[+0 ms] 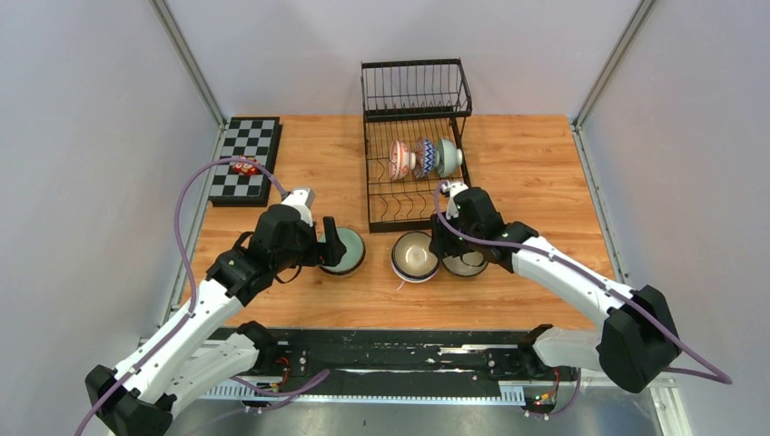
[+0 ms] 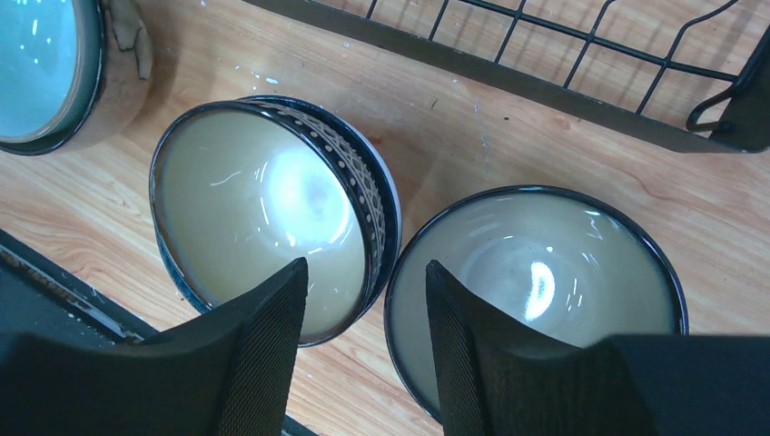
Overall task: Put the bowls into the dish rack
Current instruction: Pick up the bowl from the center of the board.
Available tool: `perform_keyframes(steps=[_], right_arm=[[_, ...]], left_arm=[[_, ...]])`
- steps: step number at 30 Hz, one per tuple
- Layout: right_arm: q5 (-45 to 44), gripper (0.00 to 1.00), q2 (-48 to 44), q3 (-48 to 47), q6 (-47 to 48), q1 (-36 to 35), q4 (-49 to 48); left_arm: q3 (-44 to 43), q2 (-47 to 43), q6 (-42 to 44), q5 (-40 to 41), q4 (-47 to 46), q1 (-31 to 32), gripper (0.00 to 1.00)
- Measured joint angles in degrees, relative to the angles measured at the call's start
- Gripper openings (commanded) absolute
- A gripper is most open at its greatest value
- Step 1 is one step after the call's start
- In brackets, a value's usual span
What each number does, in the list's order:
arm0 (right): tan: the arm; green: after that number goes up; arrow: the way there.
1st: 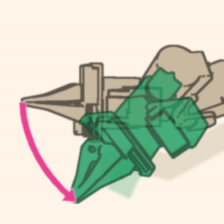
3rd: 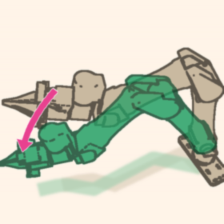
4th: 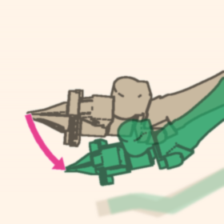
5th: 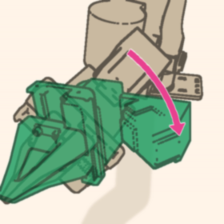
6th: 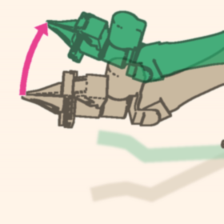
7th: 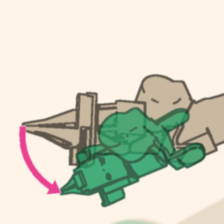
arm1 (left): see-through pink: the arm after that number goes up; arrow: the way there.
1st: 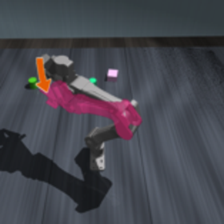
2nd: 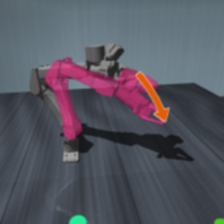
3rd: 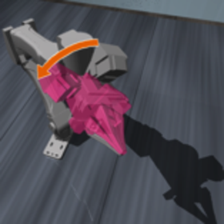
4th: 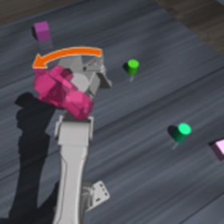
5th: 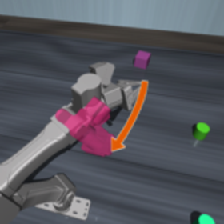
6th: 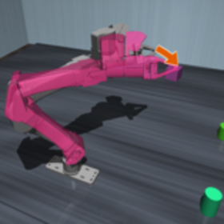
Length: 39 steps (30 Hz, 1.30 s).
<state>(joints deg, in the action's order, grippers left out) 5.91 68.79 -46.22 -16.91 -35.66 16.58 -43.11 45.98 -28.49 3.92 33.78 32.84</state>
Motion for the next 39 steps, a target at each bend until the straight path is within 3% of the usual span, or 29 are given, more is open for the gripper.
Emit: perform_keyframes(steps=[12, 20, 39], right_arm=[[-4.9, 0.37, 6.8, -3.7, 0.2, -3.3, 0.4], [-9.4, 0.04, 9.8, -6.2, 1.3, -5.0, 1.6], [-16.0, 0.03, 5.5, -7.3, 2.9, -8.2, 5.8]], left_arm=[[0.1, 0.0, 0.9, -1.0, 0.0, 0.0, 0.92], [0.1, 0.0, 1.1, -1.3, -0.1, 0.0, 0.92], [-0.3, 0.4, 1.7, -4.9, -0.2, 0.0, 0.92]])
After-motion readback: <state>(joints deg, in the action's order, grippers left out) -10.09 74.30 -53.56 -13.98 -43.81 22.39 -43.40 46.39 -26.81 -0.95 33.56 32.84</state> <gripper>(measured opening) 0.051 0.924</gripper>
